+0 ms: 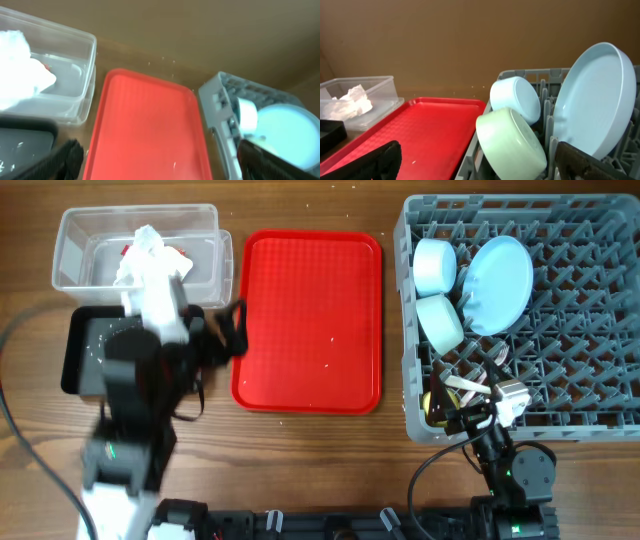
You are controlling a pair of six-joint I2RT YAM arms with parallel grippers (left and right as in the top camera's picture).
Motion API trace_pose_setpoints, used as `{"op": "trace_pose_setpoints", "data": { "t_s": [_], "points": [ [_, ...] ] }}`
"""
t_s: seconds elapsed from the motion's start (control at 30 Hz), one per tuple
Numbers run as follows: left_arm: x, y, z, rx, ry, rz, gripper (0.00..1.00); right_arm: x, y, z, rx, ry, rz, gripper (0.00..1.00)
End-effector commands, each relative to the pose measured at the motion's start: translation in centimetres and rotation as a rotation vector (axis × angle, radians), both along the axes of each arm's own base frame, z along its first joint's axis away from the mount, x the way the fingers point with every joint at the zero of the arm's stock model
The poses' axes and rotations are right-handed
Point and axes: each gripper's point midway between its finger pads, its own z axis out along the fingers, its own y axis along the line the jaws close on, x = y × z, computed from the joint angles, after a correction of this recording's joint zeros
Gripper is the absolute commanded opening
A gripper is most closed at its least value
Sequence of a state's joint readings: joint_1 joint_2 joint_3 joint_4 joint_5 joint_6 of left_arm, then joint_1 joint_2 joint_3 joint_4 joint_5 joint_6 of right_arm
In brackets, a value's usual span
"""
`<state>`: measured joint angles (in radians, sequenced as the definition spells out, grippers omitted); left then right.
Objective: Sort waste into correct bins and load items into the dishwasher rack
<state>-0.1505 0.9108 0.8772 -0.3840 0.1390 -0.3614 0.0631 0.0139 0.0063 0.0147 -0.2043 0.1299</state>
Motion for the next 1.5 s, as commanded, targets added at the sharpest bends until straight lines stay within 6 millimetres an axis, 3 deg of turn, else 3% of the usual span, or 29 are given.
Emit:
{"op": "trace_pose_setpoints", "data": {
  "t_s": [0.0, 0.1, 0.27, 1.47],
  "points": [
    [-4.1, 2.1, -5.1, 0.04, -0.183, 0.041, 1.0, 0.0, 0.0, 0.2, 0.004, -0.009, -0.002, 1.0],
    [-6.4, 3.4, -9.1, -0.011, -0.285, 0.099, 1.0, 0.0, 0.0, 0.2, 0.004, -0.009, -0.003, 1.0],
    [-7.6, 4.1, -12.0, -0.008, -0.335, 0.134, 1.0, 0.0, 0.0, 0.2, 0.004, -0.009, -0.003, 1.0],
    [-7.7, 4.1, -11.7, -0.01, -0.352, 0.134, 1.0, 0.0, 0.0, 0.2, 0.004, -0.009, -0.002, 1.0]
  ]
}}
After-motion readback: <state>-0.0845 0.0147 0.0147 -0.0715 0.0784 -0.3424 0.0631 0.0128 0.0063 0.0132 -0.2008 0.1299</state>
